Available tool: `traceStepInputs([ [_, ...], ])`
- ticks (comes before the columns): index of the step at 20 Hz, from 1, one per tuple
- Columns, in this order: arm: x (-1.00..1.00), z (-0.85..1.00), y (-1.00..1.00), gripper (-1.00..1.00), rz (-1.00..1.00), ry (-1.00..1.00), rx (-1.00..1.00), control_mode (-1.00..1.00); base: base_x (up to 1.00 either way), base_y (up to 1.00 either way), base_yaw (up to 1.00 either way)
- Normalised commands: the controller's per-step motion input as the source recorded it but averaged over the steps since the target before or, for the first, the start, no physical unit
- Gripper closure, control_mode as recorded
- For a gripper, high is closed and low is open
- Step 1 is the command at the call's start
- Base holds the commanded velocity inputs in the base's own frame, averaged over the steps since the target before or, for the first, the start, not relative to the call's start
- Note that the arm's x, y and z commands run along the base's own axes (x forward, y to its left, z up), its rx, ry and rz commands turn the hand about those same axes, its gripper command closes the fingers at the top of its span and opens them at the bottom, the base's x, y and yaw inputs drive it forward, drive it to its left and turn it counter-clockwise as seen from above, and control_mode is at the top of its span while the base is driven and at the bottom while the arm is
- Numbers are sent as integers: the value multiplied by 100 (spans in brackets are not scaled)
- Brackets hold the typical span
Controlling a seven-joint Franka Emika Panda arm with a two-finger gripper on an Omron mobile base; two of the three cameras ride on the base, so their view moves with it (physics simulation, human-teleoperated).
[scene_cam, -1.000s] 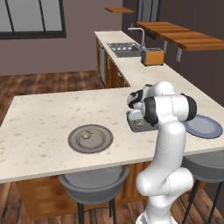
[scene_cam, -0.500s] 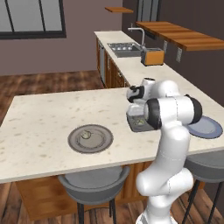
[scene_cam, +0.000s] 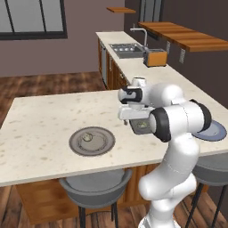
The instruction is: Place two dumplings into each of the tupperware containers and then place the containers in the fridge.
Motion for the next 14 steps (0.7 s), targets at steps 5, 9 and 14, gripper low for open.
traceStepInputs([
  [5,-45,0,96,-100,0,10,-2,-100,0,0,0],
  [9,-3,0,100,-100,0,8,-6,-100,0,0,0],
  [14,0,0,84,-100,0,12,-5,-100,0,0,0],
])
